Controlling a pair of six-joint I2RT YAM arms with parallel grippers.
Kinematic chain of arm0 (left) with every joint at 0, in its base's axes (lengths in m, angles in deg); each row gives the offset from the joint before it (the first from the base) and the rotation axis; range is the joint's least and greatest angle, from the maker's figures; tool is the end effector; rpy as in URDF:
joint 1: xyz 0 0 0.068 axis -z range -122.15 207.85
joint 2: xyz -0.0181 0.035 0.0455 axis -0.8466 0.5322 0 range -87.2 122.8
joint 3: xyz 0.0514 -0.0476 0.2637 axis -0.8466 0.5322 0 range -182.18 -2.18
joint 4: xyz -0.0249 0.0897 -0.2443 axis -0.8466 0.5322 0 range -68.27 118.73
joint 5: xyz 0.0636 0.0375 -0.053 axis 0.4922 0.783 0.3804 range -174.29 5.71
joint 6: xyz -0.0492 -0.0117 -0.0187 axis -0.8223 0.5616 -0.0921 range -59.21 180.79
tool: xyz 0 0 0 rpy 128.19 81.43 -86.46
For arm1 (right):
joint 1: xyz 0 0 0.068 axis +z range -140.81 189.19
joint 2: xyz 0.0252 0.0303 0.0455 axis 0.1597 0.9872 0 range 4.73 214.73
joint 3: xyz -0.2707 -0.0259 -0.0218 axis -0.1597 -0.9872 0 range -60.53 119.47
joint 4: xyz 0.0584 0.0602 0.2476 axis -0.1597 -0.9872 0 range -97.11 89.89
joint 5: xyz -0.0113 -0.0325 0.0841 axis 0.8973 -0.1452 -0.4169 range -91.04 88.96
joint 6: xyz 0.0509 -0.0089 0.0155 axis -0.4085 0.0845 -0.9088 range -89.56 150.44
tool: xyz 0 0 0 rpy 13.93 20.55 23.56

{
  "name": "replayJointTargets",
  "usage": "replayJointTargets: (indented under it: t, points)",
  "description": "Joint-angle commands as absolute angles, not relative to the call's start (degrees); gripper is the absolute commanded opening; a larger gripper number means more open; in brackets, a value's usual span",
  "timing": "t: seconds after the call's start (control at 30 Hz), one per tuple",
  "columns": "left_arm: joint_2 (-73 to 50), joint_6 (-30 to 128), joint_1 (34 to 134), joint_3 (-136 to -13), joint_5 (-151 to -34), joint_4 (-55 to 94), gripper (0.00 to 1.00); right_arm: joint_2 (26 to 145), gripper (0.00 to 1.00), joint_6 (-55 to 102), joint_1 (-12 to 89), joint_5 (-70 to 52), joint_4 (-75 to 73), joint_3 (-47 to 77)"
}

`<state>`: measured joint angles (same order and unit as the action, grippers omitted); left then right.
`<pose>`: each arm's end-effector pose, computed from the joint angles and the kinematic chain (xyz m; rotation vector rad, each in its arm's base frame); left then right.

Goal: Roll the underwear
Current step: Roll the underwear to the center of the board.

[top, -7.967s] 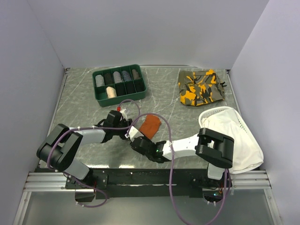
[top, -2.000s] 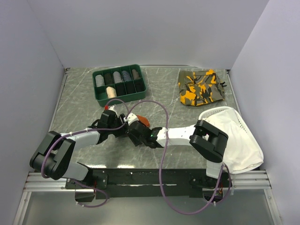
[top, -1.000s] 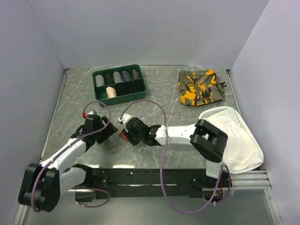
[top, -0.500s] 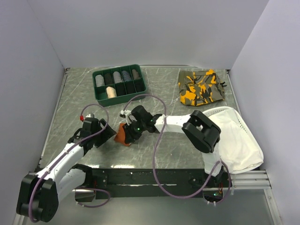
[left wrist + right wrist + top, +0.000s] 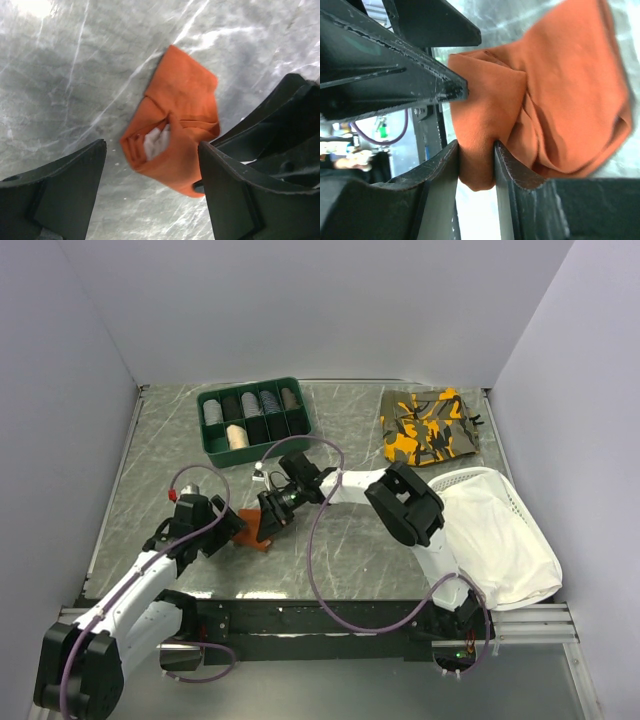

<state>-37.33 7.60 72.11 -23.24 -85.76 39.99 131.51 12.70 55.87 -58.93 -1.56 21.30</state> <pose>0.1626 -0.0423 0.1697 -0.8121 2.3358 -0.5666 0.2922 0.3538 0.1270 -1.1585 2.2795 1.7005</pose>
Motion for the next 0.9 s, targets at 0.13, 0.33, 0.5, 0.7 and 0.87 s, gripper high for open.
replayJointTargets:
  t: [0.13,0.33,0.5,0.7,0.87]
  points:
    - [-31.49,4.63,71.82,-20.02,-87.71,31.51,0.78,132.61,0.41,7.42,54.63,-62.39,-0.20,22.36]
    - [-24.72,3.84,71.82,-20.10,-91.31,22.62,0.75,132.52,0.42,5.57,54.98,-62.21,2.97,20.34]
    - [-20.76,3.75,71.82,-20.20,-95.61,14.18,0.77,132.26,0.42,6.00,55.25,-60.28,2.35,19.11]
    - [-14.43,4.89,71.82,-21.69,-100.63,11.27,0.75,130.07,0.42,2.42,55.16,-55.10,6.47,13.93]
    - [-15.38,5.68,71.82,-22.39,-98.44,15.39,0.75,127.87,0.41,-5.48,54.89,-51.58,17.35,7.60]
